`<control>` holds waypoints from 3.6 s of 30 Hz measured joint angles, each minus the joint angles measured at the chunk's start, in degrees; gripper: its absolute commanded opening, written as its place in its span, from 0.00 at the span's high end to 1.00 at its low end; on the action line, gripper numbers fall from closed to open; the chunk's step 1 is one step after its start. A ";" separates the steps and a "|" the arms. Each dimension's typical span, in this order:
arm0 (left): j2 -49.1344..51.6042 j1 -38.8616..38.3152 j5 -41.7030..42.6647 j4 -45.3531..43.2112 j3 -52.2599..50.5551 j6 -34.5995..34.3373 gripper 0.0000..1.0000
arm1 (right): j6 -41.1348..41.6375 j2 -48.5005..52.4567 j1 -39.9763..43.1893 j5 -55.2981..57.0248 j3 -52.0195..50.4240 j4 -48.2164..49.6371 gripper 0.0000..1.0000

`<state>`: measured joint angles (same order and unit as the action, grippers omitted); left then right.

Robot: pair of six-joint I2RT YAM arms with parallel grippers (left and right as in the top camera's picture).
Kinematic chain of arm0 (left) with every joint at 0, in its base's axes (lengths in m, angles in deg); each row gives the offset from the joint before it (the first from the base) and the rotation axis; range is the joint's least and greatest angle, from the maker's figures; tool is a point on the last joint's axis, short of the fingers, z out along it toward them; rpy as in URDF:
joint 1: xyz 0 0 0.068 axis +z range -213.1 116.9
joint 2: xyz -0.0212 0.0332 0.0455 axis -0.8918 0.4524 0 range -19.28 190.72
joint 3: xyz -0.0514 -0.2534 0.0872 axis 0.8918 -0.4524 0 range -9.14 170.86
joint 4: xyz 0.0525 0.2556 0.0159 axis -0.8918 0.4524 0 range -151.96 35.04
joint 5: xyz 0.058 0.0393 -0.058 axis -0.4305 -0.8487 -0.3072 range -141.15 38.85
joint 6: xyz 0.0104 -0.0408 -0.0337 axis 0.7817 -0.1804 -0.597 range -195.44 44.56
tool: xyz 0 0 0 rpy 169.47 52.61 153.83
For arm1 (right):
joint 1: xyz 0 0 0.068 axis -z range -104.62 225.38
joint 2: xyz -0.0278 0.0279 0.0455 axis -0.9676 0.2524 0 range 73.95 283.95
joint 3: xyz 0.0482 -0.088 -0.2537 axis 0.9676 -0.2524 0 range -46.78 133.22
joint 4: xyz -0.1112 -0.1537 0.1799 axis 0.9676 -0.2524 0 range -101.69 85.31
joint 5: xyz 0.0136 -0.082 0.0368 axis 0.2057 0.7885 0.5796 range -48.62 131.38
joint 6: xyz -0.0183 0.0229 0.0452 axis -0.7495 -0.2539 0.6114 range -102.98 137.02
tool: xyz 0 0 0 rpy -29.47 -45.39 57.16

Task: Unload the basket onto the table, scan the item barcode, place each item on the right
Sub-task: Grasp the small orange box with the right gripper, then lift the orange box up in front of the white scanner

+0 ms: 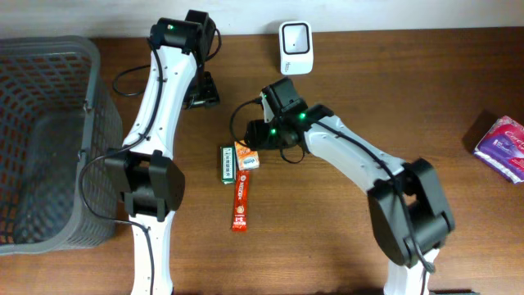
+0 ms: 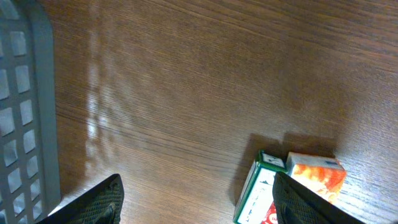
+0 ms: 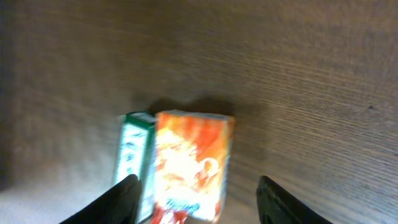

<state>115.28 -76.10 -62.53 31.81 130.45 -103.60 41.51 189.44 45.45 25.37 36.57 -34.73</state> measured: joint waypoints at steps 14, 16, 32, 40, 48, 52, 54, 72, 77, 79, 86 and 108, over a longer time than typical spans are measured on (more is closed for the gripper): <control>0.00 0.02 -2.62 -1.68 -4.55 -0.42 0.21 | 3.96 6.73 0.44 -1.92 0.17 0.98 0.96; 0.00 0.02 -2.62 -1.68 -4.55 -0.42 0.21 | 4.50 6.73 2.60 -3.58 0.46 -0.74 0.96; 0.00 0.02 -2.62 -1.92 -4.61 -0.42 0.18 | -5.22 -0.76 10.21 -8.81 0.85 -11.98 0.46; 0.00 0.02 -2.62 -1.90 -4.61 -0.42 0.18 | 0.87 6.88 8.46 -9.46 0.87 -9.97 0.81; 0.00 0.02 -2.60 -1.92 -4.61 -0.59 0.01 | -9.31 7.58 13.33 -32.70 2.16 -10.45 0.96; 0.00 0.02 -2.62 -2.97 -4.61 -0.83 0.01 | -20.96 7.58 18.03 -58.01 2.64 -10.05 0.96; 0.00 0.02 -2.60 -3.13 -4.61 -0.83 0.01 | -22.25 7.58 18.82 -65.68 2.75 -6.62 0.96; 0.00 0.02 -0.63 -6.40 -4.81 -0.83 0.01 | 18.95 8.02 23.19 -70.16 3.17 51.93 0.96; 0.02 0.02 -0.63 -6.43 -4.81 -0.85 0.01 | 23.52 8.02 23.82 -53.51 5.84 44.48 0.96; 0.02 0.02 -0.59 -6.43 -4.81 -0.87 0.01 | 20.11 8.09 24.85 -43.10 11.32 28.74 0.96; 0.00 0.04 -0.59 -6.34 -4.83 -0.85 0.01 | -14.01 8.85 17.92 15.93 38.60 -5.95 0.96; 0.02 0.04 -0.61 -6.43 -4.85 -0.85 0.01 | -66.71 24.98 7.89 42.91 39.32 12.15 0.96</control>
<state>115.30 -76.05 -63.14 25.39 125.60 -104.45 -25.20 214.42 53.34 68.28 75.89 -22.58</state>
